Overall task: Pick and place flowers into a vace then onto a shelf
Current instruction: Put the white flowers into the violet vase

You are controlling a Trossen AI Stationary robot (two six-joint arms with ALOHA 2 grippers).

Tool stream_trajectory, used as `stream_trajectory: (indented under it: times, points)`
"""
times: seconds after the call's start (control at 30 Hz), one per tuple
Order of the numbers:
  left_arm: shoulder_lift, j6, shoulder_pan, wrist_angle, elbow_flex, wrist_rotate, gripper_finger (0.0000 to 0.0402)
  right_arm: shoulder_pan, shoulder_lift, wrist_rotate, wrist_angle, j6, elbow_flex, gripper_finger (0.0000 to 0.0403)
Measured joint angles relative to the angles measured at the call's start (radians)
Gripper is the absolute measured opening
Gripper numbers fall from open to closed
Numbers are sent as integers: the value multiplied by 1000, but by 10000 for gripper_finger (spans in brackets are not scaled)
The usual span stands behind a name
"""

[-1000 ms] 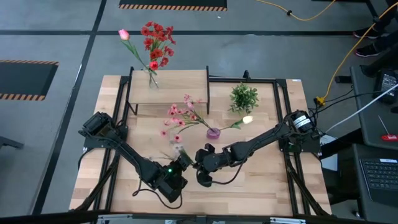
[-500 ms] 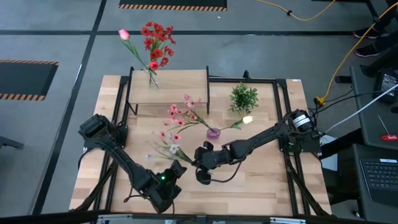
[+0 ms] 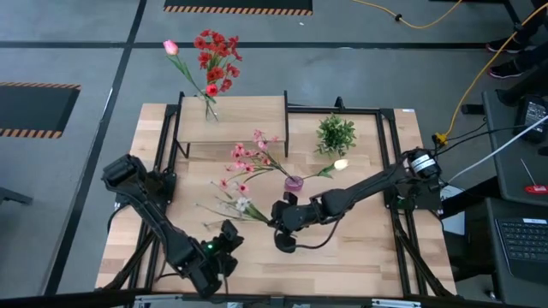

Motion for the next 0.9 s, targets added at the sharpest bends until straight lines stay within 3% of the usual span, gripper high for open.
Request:
stream_trajectory:
  times: [0.17, 0.33, 0.53, 0.9]
  points:
    - [-18, -144, -43, -109, 0, -3, 9, 36, -30, 77, -67, 2, 0, 3]
    - [-47, -258, -75, -123, -52, 0, 2, 82, -42, 142, -107, 5, 0, 3]
    - [-142, -339, -108, 31, -186, 16, 2, 132, -42, 147, -142, 30, 0, 2]
    - [-300, -259, -102, 477, -478, 16, 1, 244, -37, 267, -165, 62, 0, 2]
